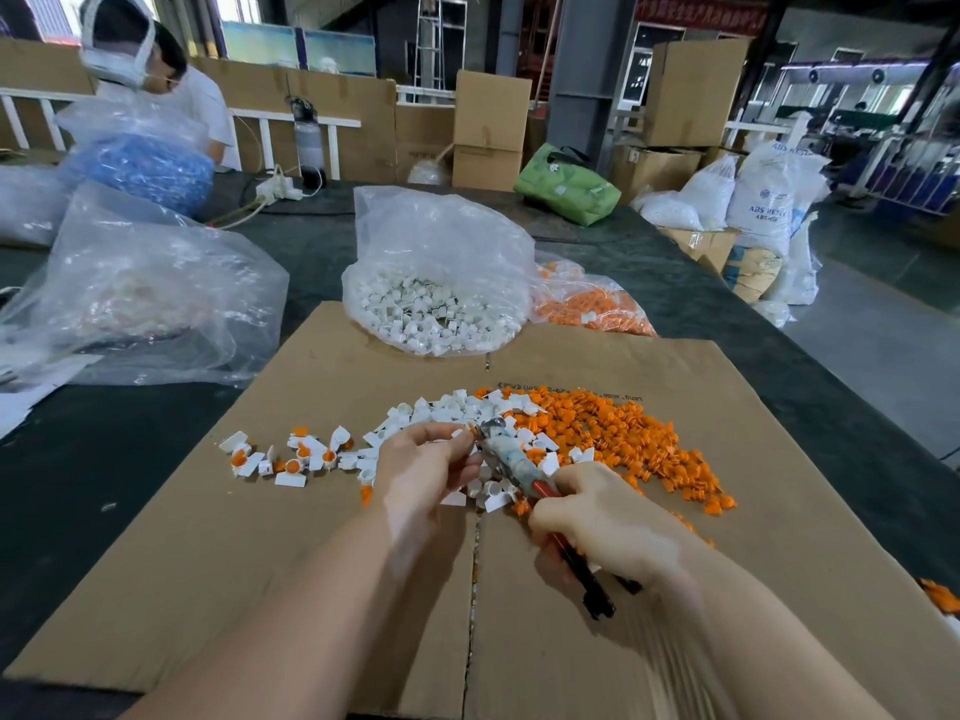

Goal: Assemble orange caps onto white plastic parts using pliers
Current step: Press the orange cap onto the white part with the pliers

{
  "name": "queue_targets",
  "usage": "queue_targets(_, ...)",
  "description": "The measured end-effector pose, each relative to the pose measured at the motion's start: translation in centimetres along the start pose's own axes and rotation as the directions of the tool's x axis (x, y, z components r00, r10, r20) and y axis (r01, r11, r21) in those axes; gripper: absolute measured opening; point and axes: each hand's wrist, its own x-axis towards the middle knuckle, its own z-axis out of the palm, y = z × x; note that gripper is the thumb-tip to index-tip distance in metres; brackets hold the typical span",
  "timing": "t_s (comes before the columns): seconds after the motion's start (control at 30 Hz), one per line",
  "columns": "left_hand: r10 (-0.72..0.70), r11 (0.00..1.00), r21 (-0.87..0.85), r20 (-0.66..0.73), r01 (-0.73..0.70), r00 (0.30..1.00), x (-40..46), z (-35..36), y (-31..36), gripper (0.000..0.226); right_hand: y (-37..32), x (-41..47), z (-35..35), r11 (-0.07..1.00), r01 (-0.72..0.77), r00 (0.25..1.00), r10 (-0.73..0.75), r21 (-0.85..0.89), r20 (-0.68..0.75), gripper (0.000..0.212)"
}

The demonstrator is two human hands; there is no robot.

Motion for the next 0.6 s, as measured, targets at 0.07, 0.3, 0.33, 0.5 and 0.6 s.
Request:
queue_targets(0.07, -0.009, 1.000, -0.006, -0.003, 0.009, 1.000, 0.1, -0.1, 0.0, 0.007, -0.1, 0.1, 0.1, 0.997, 0.023, 0.999, -0.025, -0.069, -0.031, 0.012)
queue_targets(0.3, -0.035, 0.999, -0.012, -0.006, 0.035, 0.999, 0.0, -0.5, -0.5, 0.005, 0.3, 0.3, 0.9, 0.985, 0.077, 0.990, -0.095, -0.155, -0.109, 0.017)
queue_targets(0.33, -0.038, 0.999, -0.017, -0.004, 0.038, 0.999, 0.0, -0.5, -0.6, 0.005, 0.4, 0.4, 1.0, 0.983, 0.084, 0.987, -0.104, -0.161, -0.121, 0.017)
queue_targets(0.5, -0.021, 0.998, -0.055, -0.024, 0.019, 1.000, 0.2, -0.8, -0.7, 0.004, 1.8, 0.7, 1.1, 0.979, 0.140, 0.956, -0.173, -0.149, -0.239, 0.015)
queue_targets(0.6, 0.051, 0.998, 0.047, 0.007, -0.051, 0.999, -0.1, -1.7, -1.4, 0.008, 3.0, 1.6, 0.2, 0.973, 0.095, 0.866, -0.185, -0.210, -0.465, 0.024)
